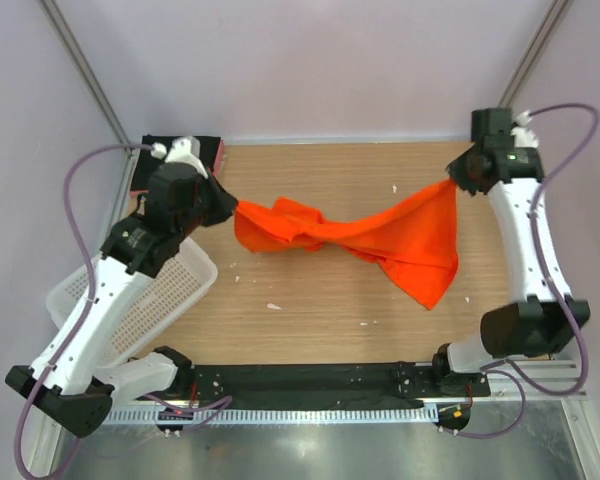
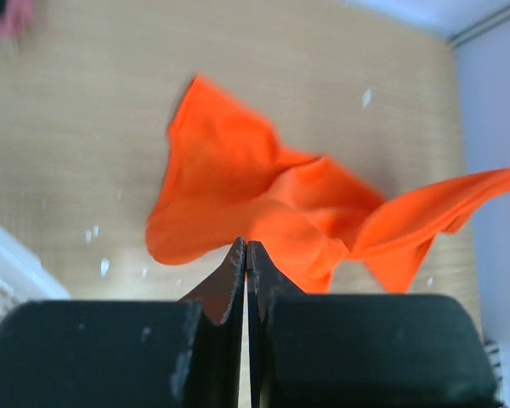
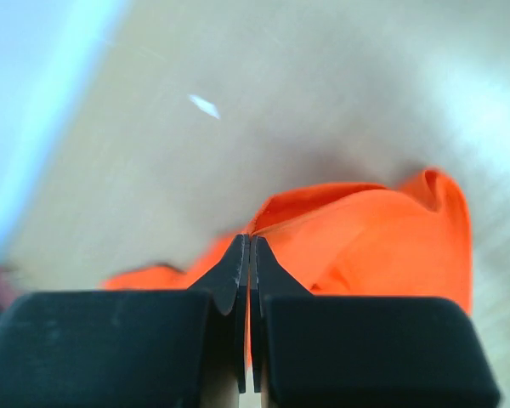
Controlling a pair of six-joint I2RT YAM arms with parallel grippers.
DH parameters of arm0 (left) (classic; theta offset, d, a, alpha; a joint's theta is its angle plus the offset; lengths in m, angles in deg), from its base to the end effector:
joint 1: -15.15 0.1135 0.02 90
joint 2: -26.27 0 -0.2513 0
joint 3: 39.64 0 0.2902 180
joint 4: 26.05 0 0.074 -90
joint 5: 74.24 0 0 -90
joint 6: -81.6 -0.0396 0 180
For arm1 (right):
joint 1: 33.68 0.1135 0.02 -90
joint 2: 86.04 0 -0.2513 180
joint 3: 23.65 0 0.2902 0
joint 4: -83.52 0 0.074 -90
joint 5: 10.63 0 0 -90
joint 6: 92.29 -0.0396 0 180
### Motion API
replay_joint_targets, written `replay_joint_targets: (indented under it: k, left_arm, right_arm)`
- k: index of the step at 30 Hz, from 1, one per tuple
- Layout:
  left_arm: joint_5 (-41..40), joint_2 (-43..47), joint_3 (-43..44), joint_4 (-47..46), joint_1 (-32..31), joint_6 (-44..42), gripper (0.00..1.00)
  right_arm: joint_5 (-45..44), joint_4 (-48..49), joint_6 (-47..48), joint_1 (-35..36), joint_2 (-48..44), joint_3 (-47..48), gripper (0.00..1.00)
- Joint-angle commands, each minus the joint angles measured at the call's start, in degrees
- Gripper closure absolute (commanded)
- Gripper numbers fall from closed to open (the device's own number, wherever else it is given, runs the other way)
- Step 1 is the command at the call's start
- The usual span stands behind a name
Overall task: Fold and stack the t-shirts
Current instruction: Flatten the tshirt out
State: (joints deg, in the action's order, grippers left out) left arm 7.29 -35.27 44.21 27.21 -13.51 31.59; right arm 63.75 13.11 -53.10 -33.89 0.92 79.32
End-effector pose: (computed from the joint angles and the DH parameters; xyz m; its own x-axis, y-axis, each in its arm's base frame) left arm 0.2360 -0.1224 0.3864 -0.5794 -0.4077 -0.7057 -0.0115 0.8699 -0.4931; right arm 0.3509 -0.0119 0.3533 -0.3896 0.7479 -0.5375 0.7315 0.6059 0.3128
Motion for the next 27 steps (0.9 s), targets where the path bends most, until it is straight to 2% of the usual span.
replay_joint_targets:
  k: [1, 2, 3, 6, 12, 18, 22, 24, 27]
  left_arm:
    - [-5.41, -1.21, 14.8, -0.37, 0.36, -6.32, 1.0]
    - [-6.11, -1.56, 21.18, 0.33, 0.36, -7.2, 1.0]
    - [-6.12, -1.92, 24.29, 1.82, 0.36, -7.2, 1.0]
    - [-3.32, -0.87, 32.39, 1.84, 0.36, -5.46, 1.0]
    - [8.1, 8.53, 30.04, -1.77, 0.36, 1.57, 1.0]
    - [16.2, 15.73, 28.71, -3.78, 0.36, 7.03, 1.0]
    - [17.0, 16.28, 32.83, -4.76, 0.36, 7.21, 1.0]
    - [16.47, 15.14, 36.09, -4.41, 0.36, 5.9, 1.0]
    - [14.28, 12.5, 37.5, -4.23, 0.36, 2.56, 1.0]
  right_arm:
    - [-2.76, -4.35, 7.2, 0.03, -7.76, 14.47, 0.99]
    - [-2.49, -5.41, 8.08, -0.06, -8.12, 18.08, 0.99]
    - [-2.23, -7.59, 8.7, -0.06, -8.73, 24.64, 0.99]
    - [-2.84, -11.47, 10.64, -0.06, -11.35, 32.15, 0.99]
    - [-2.67, -12.54, 12.66, -0.06, -25.68, 27.53, 0.99]
    - [3.22, -13.15, 11.44, -0.06, -36.06, 29.36, 0.99]
    - [3.49, -13.15, 9.94, -0.06, -37.3, 34.19, 0.99]
    - [0.96, -13.41, 9.94, 0.03, -35.81, 36.38, 0.99]
    - [-2.65, -11.94, 9.76, 0.21, -33.26, 34.48, 0.99]
